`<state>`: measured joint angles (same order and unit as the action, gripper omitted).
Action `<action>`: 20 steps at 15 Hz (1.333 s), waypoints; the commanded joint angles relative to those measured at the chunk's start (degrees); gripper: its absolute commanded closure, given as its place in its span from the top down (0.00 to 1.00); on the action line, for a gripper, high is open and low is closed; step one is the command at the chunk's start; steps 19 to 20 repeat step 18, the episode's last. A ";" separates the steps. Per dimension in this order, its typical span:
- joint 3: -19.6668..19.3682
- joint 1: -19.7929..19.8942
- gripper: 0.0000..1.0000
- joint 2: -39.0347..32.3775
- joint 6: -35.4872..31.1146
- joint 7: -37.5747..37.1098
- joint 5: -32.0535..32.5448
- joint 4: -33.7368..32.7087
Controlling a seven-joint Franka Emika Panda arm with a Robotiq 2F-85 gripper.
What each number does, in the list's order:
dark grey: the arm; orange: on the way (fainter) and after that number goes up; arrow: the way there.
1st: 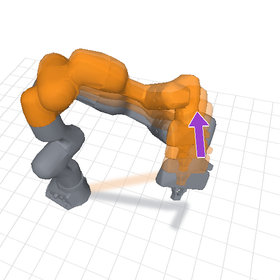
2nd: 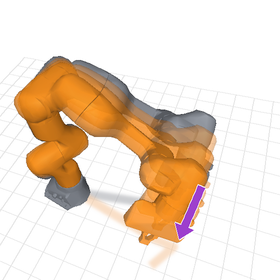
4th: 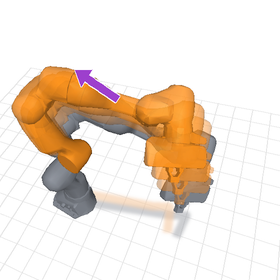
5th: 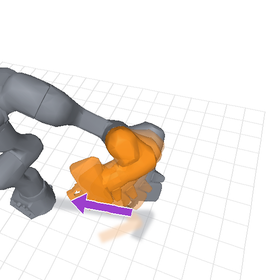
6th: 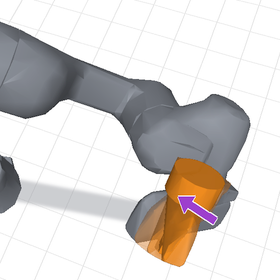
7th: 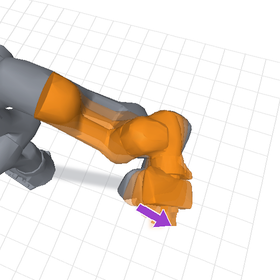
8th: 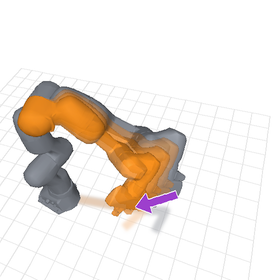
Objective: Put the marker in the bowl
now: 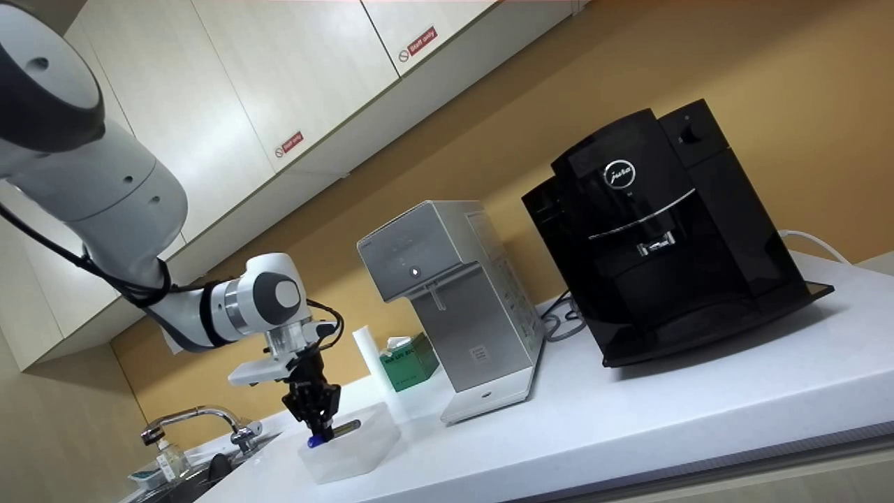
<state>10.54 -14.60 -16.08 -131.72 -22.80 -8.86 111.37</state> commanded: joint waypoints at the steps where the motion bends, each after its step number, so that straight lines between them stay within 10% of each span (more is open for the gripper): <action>1: -0.82 -1.10 0.15 -2.00 1.66 -4.67 0.68 -3.32; 2: -0.82 -1.14 0.46 -2.23 1.79 -5.01 0.58 -3.60; 11: -0.77 -1.09 1.00 -1.11 -0.47 -4.73 0.22 -2.84; 20: -1.05 -0.85 1.00 4.42 -5.09 -1.14 4.87 1.35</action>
